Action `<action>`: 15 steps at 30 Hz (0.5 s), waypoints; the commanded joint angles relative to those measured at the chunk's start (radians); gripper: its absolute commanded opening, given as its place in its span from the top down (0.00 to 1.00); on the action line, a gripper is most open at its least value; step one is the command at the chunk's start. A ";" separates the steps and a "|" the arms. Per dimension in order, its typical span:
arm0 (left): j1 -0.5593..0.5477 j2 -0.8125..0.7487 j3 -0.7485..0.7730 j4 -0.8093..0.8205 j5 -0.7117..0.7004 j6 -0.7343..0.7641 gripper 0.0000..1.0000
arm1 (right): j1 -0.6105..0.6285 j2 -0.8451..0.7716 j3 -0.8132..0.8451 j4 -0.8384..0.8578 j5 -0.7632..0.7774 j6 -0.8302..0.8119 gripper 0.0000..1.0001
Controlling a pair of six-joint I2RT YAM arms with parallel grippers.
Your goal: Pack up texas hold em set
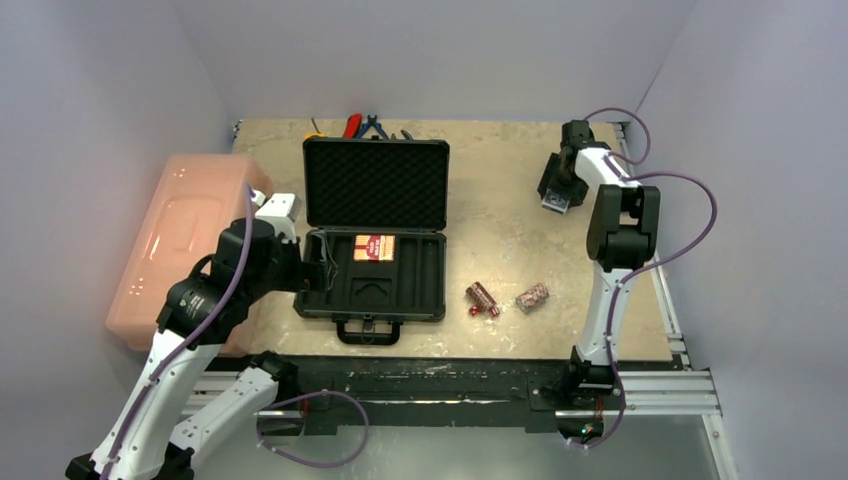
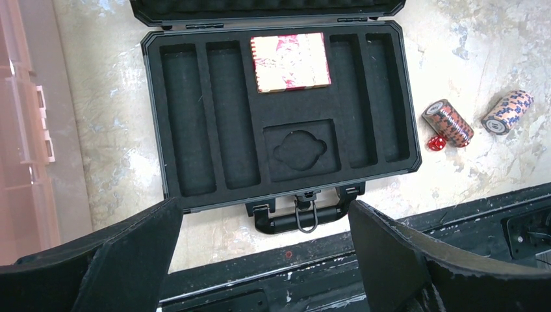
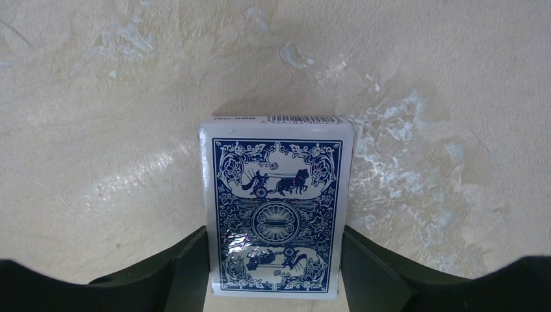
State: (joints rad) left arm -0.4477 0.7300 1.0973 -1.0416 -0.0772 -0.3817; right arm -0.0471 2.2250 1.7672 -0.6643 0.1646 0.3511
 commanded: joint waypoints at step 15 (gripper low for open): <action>-0.002 -0.029 0.012 0.000 0.008 0.015 0.00 | -0.002 -0.318 -0.070 0.041 -0.146 -0.170 0.81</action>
State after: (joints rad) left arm -0.4477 0.7162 1.0973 -1.0420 -0.0738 -0.3779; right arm -0.0467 2.0171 1.7130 -0.6750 0.0807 0.2420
